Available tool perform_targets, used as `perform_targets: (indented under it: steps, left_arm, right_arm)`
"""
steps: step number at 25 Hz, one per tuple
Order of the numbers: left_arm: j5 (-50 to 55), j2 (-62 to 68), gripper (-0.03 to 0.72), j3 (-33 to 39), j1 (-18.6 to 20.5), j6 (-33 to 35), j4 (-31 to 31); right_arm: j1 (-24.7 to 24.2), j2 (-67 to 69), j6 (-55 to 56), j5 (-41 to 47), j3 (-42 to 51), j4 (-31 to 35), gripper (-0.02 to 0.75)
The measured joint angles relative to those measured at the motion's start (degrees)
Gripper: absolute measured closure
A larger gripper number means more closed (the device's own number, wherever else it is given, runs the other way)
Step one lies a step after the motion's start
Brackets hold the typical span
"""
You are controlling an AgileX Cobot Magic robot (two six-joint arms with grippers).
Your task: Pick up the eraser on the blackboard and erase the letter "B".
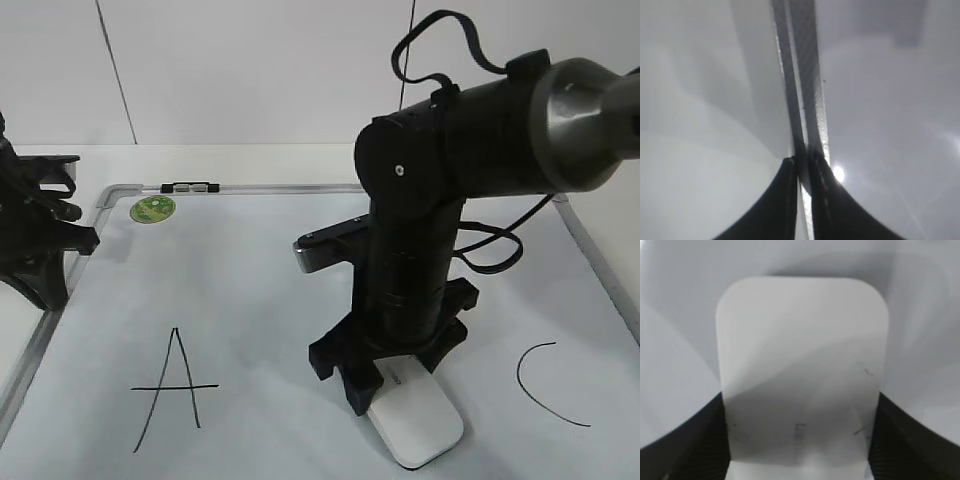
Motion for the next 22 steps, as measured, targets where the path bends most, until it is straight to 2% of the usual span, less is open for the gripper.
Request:
perform_targets:
  steps: [5, 9, 16, 22]
  left_arm:
    - [0.0, 0.0, 0.664, 0.0, 0.0, 0.0, 0.0]
    - [0.0, 0.0, 0.664, 0.0, 0.0, 0.0, 0.0]
    - [0.0, 0.0, 0.664, 0.0, 0.0, 0.0, 0.0]
    - [0.0, 0.0, 0.664, 0.0, 0.0, 0.0, 0.0]
  right_arm:
    - [-0.6, 0.8, -0.1, 0.9, -0.9, -0.1, 0.172]
    - [-4.5, 1.1, -0.1, 1.0, -1.2, 2.7, 0.172]
    - [-14.3, 1.2, -0.1, 0.1, -1.8, 3.0, 0.172]
    - [-16.3, 1.2, -0.6, 0.0, -1.8, 3.3, 0.172]
